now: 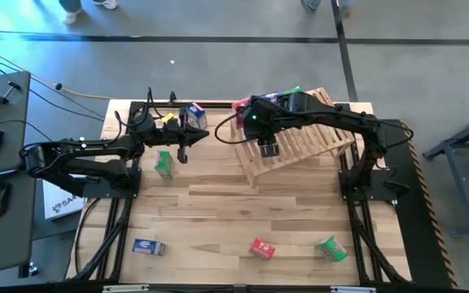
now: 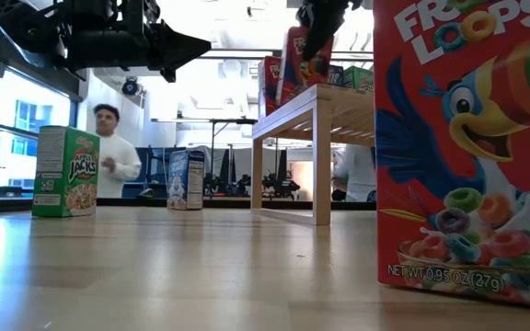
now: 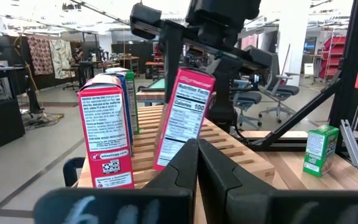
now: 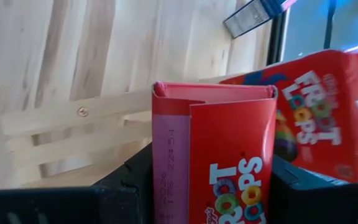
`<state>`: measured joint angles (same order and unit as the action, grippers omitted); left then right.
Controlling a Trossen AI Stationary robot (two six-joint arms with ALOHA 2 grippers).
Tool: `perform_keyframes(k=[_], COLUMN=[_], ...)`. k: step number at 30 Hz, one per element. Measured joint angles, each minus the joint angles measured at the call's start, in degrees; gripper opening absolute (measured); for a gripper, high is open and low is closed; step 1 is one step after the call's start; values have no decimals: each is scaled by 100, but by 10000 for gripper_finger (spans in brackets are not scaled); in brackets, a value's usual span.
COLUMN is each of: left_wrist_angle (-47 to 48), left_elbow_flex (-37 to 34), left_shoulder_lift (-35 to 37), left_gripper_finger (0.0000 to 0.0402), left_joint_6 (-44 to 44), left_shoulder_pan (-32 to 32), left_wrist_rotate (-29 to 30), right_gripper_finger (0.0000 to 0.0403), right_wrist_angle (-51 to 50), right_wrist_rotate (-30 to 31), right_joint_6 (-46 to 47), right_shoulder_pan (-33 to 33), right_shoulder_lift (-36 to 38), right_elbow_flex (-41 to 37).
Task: Stack cereal on shelf
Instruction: Put the top red cereal box on the shelf aligned with the other red cereal box, then put the bottom blue cereal box on the shelf aligned with the other blue cereal box
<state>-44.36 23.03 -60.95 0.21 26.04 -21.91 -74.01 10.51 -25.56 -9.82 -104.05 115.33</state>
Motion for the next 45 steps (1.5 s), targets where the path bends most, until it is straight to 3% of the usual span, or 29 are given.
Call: perform_keyframes(k=[12, 23, 36, 42, 45], left_wrist_angle=[0, 3, 7, 7, 9], left_elbow_flex=[0, 0, 0, 0, 0], left_shoulder_lift=[0, -1, -2, -2, -2], left_gripper_finger=[0, 0, 0, 0, 0], left_joint_6=[0, -10, -4, -9, -9], left_shoulder_pan=[2, 0, 0, 2, 2], left_wrist_rotate=[0, 0, 0, 0, 0], right_gripper_finger=[165, 224, 227, 226, 216], right_wrist_angle=[243, 467, 522, -79, -729], right_wrist_rotate=[-199, 131, 362, 885, 734], right_joint_6=[-409, -454, -558, -314, 171], right_shoulder_pan=[-69, -118, -3, 264, 316], right_shoulder_lift=[-42, -201, -151, -149, -149], right_elbow_flex=[-2, -7, 462, 1044, 1376])
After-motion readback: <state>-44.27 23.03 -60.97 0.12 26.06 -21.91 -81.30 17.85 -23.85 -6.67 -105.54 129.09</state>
